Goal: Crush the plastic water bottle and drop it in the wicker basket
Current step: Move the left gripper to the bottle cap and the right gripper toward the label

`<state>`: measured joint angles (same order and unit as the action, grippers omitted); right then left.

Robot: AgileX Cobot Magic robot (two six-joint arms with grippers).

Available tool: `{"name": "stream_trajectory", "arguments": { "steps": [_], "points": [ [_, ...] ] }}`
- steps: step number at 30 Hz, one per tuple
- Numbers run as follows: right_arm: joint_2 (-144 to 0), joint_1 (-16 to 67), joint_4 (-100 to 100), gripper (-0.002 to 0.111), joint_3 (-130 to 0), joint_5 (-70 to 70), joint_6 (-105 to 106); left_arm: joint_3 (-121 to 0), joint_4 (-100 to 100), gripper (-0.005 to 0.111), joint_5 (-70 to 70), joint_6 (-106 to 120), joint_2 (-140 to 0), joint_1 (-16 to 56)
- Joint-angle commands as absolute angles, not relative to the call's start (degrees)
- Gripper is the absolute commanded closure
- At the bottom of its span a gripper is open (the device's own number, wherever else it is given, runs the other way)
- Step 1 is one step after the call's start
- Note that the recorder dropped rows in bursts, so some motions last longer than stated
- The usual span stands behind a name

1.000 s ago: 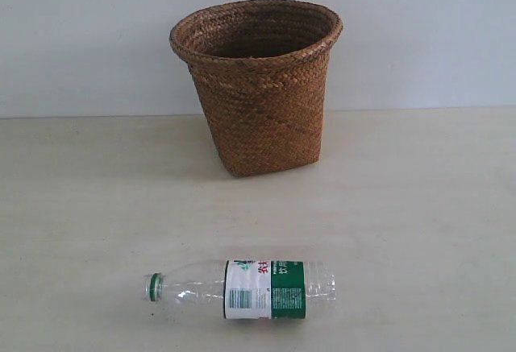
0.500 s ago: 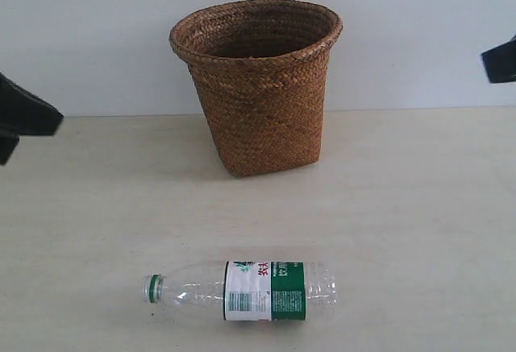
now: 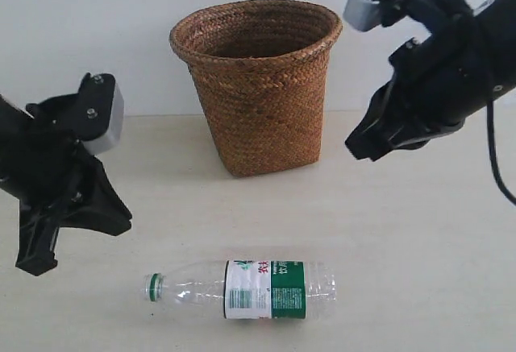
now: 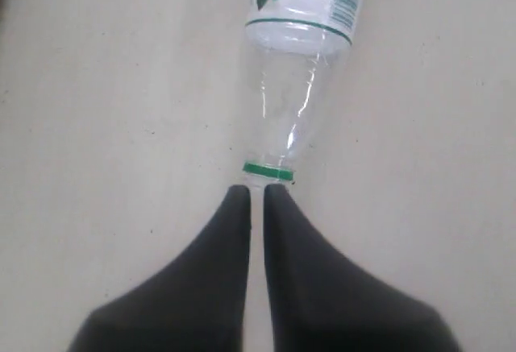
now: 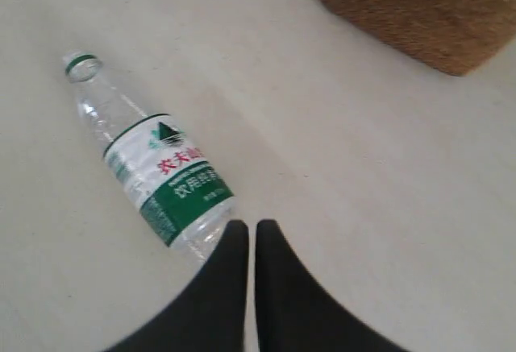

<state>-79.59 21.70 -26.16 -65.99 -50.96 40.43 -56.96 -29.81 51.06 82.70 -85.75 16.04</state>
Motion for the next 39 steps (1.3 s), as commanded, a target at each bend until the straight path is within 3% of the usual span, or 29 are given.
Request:
{"name": "stream_trajectory", "arguments": {
  "steps": [1,6,7,8,39],
  "points": [
    [-84.1,24.7,-28.5,0.108,-66.4,-51.7,44.1,-57.4,-30.9,0.101,51.1,91.6,-91.0,16.5],
    [-88.9,27.9,-28.7,0.108,-66.4,-50.4,44.2,-57.4,-32.2,0.06,50.7,96.4,-94.9,16.5],
    [-90.5,28.5,-28.8,0.108,-66.4,-50.4,44.2,-57.4,-32.2,0.043,50.4,97.2,-96.0,16.5],
    [-91.6,28.6,-29.0,0.108,-66.4,-50.3,44.2,-57.4,-32.2,0.038,49.7,97.4,-97.1,16.5],
    [-95.6,28.6,-29.3,0.108,-66.4,-48.2,44.0,-57.4,-42.6,0.043,41.8,109.0,-112.1,16.7]
  ]
}}
